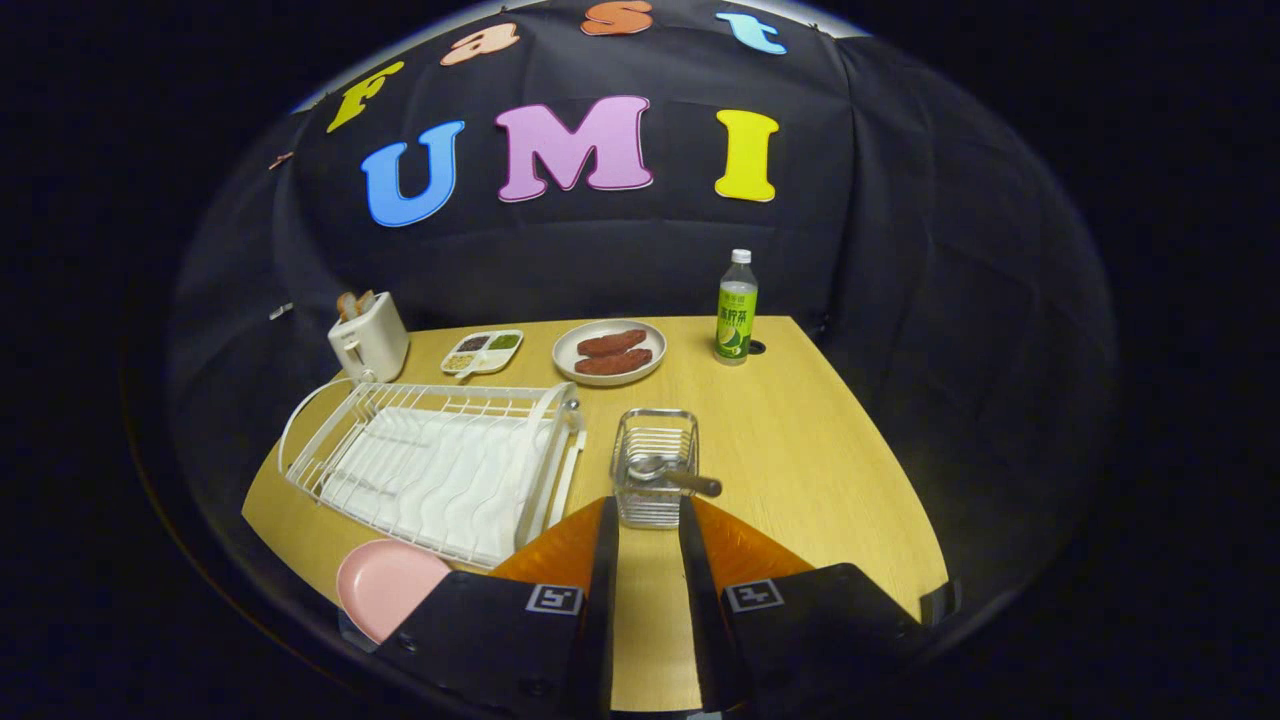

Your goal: Take the plate from the dish rack, then take the spoon from the basket and place it into the plate.

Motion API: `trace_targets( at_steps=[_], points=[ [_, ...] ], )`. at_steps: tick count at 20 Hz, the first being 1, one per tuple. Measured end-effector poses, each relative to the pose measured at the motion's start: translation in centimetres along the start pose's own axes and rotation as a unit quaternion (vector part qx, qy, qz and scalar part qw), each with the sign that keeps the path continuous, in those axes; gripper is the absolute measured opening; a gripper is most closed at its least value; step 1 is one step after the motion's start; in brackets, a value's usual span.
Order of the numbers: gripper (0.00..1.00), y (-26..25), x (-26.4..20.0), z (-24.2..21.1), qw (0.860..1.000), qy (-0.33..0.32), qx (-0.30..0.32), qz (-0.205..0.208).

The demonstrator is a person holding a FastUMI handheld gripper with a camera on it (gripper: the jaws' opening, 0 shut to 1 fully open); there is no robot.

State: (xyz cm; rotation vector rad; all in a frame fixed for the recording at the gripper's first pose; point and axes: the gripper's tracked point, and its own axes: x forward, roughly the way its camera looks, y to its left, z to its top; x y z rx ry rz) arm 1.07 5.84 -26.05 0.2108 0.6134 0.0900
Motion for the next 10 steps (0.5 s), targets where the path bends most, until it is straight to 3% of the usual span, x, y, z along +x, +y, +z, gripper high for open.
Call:
trace_targets(
  at_steps=[3, 10],
  points=[
    [0.37, -1.8, 3.4, 0.3, 1.000, 0.005, -0.003, -0.006],
    [0.37, -0.8, 7.5, -2.3, 0.998, 0.035, -0.038, 0.035]
  ],
)
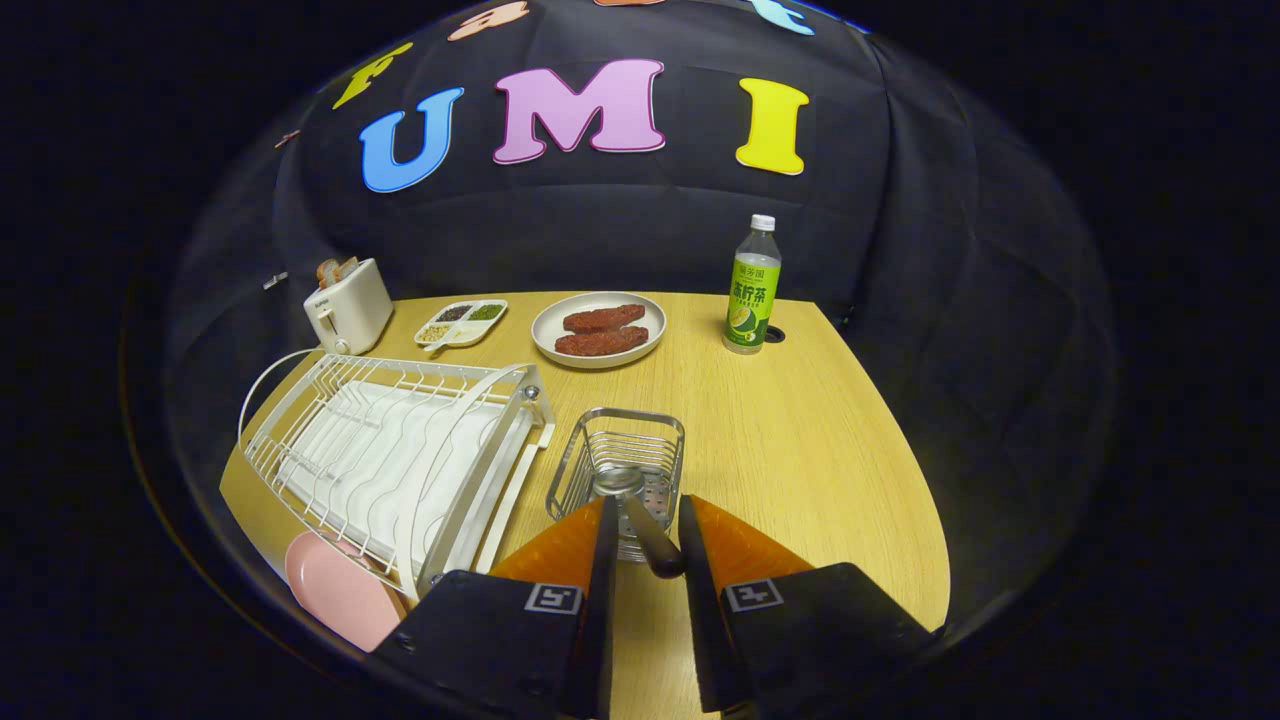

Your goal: Take the plate from the dish rack, then take the spoon from the basket and place it into the plate.

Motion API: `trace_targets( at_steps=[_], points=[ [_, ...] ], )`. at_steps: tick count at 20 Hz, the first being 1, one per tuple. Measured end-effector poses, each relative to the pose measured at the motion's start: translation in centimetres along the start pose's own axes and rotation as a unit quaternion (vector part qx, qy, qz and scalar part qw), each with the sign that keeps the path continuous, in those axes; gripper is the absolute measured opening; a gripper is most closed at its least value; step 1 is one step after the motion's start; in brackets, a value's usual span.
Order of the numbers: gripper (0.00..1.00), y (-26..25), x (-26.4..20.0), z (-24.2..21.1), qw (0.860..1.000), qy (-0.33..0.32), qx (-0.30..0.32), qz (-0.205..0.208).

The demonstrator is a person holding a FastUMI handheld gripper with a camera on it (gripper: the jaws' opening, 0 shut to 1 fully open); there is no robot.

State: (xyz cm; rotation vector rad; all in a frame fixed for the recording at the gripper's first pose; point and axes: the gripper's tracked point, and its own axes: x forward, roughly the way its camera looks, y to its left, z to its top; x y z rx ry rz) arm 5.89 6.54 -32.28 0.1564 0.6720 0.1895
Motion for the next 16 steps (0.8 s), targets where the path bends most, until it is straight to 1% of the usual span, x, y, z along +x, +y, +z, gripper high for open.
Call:
trace_targets(
  at_steps=[2, 3, 7, 10, 12, 16],
  points=[
    [0.31, 0.2, 0.3, -0.4, 1.000, 0.002, 0.004, 0.005],
    [0.22, 0.8, 0.5, -0.2, 1.000, -0.002, 0.010, 0.016],
    [0.11, 0.6, 0.1, 0.2, 1.000, -0.011, -0.001, 0.003],
    [0.10, 0.1, -0.5, 1.4, 1.000, -0.012, 0.012, -0.001],
    [0.10, -0.5, -1.1, 2.9, 1.000, -0.022, 0.006, -0.009],
    [0.10, -0.3, -3.3, 6.3, 0.999, -0.050, -0.004, -0.002]
  ],
)
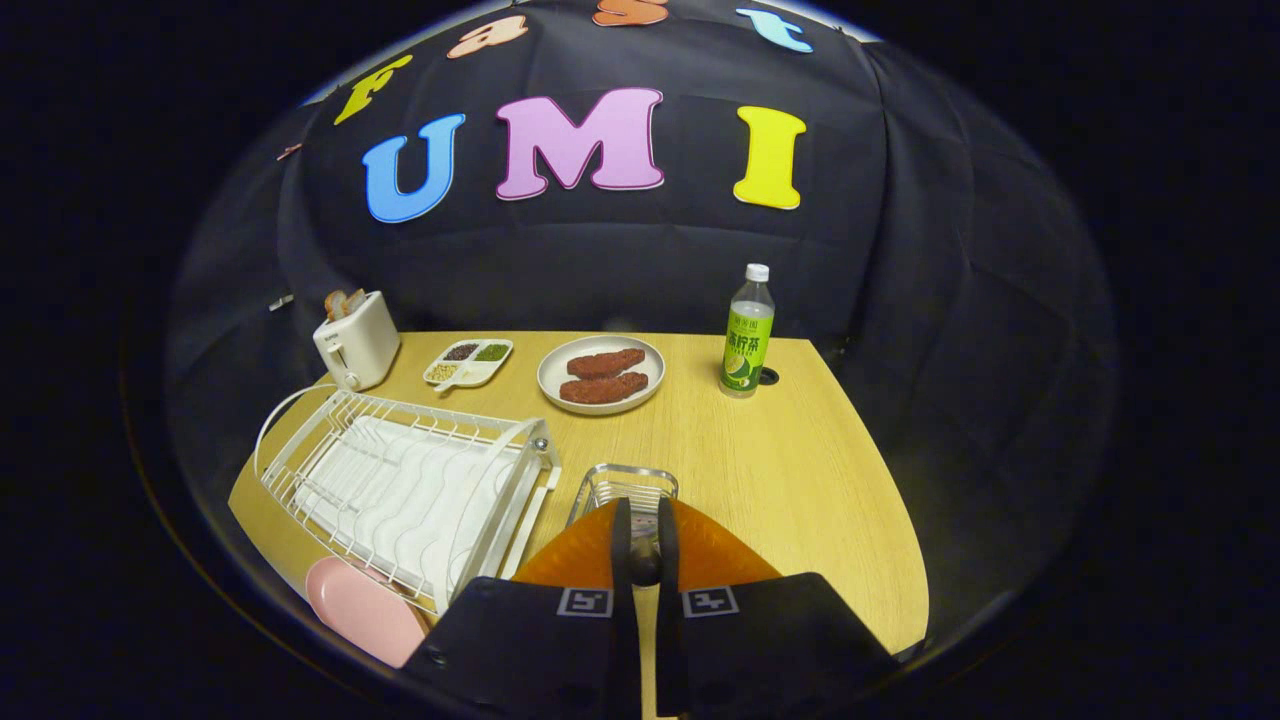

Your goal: Take the plate from the dish rack, then take the spoon from the basket and place it into the plate.

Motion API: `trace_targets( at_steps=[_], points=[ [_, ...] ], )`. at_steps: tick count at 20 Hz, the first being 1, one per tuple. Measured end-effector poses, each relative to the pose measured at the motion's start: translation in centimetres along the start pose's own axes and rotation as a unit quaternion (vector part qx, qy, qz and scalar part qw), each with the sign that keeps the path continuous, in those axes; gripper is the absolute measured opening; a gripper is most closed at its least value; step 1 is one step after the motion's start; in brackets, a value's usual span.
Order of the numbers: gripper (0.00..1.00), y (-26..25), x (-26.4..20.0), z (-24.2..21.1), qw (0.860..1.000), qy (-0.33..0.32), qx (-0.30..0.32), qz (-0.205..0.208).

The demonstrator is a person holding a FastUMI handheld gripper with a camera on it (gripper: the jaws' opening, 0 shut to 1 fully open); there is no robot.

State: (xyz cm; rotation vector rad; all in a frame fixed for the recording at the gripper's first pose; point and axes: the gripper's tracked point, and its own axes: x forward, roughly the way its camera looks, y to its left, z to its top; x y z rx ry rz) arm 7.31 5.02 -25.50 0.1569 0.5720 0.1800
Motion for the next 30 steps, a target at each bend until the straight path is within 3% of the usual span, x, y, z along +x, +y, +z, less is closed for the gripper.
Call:
trace_targets(
  at_steps=[8, 12, 20, 25, 30],
  points=[
    [0.10, 4.4, -7.4, 6.9, 0.998, -0.049, -0.016, 0.037],
    [0.10, 10.4, -12.4, 7.7, 0.993, -0.055, -0.027, 0.101],
    [0.10, 25.8, -14.6, -1.7, 0.966, 0.012, -0.052, 0.254],
    [0.10, 30.8, -10.8, -7.7, 0.957, 0.033, -0.071, 0.281],
    [0.10, 31.6, -9.5, -11.3, 0.953, 0.045, -0.080, 0.288]
  ],
)
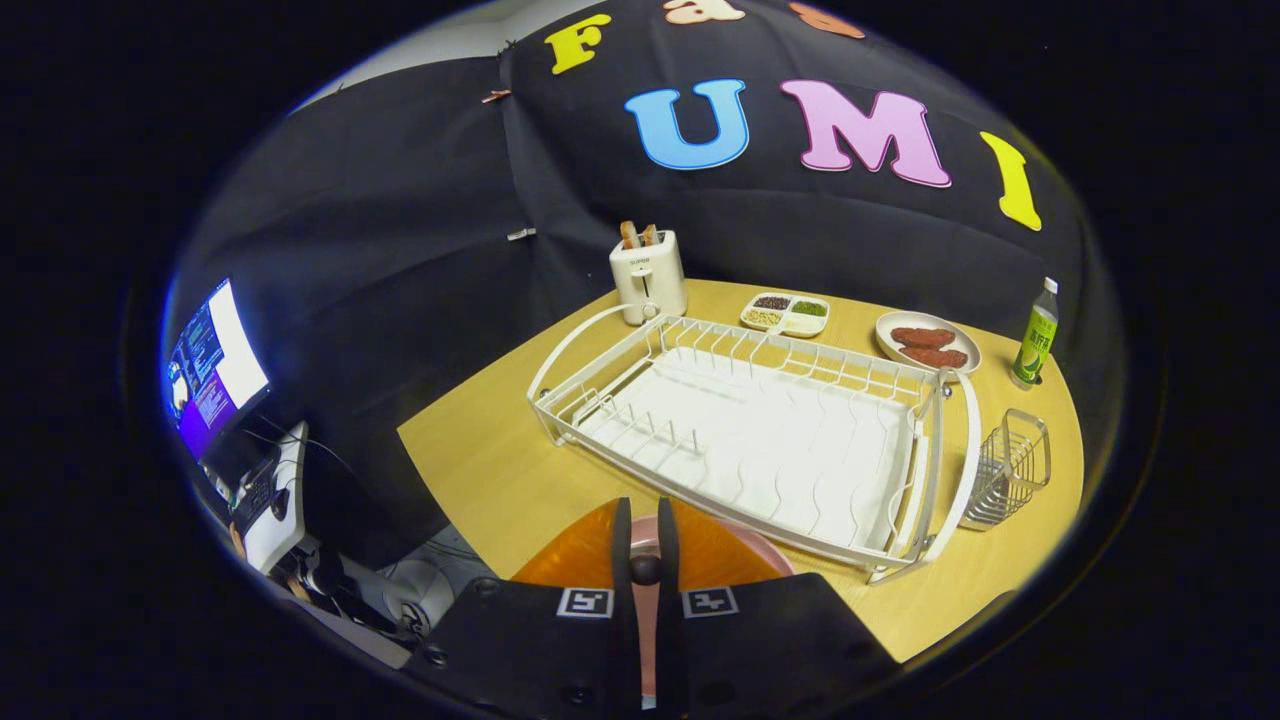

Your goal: Take the plate from the dish rack, then take the spoon from the basket and place it into the plate.

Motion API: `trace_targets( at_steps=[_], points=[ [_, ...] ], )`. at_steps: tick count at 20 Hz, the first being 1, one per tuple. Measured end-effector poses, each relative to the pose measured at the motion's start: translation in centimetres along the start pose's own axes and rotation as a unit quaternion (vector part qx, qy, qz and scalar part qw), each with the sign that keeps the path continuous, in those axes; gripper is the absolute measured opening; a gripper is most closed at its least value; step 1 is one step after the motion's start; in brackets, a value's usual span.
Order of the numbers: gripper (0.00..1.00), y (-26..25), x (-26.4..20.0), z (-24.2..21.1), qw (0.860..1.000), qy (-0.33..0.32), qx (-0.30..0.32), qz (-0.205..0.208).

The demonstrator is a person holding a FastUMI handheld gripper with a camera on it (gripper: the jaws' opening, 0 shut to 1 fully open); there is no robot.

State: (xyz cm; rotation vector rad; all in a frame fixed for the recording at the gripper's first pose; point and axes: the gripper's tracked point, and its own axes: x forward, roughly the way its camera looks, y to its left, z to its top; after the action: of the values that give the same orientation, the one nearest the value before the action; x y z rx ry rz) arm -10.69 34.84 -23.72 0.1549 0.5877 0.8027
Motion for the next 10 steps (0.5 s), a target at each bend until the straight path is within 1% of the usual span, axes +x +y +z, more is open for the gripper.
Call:
trace_targets(
  at_steps=[2, 6, 10],
  points=[
    [0.10, -0.1, -0.7, -0.8, 1.000, 0.007, -0.009, 0.006],
    [0.13, -1.0, -1.1, -4.4, 0.999, 0.048, -0.009, 0.021],
    [0.14, -2.2, -0.8, -7.3, 0.996, 0.086, -0.025, 0.015]
  ],
)
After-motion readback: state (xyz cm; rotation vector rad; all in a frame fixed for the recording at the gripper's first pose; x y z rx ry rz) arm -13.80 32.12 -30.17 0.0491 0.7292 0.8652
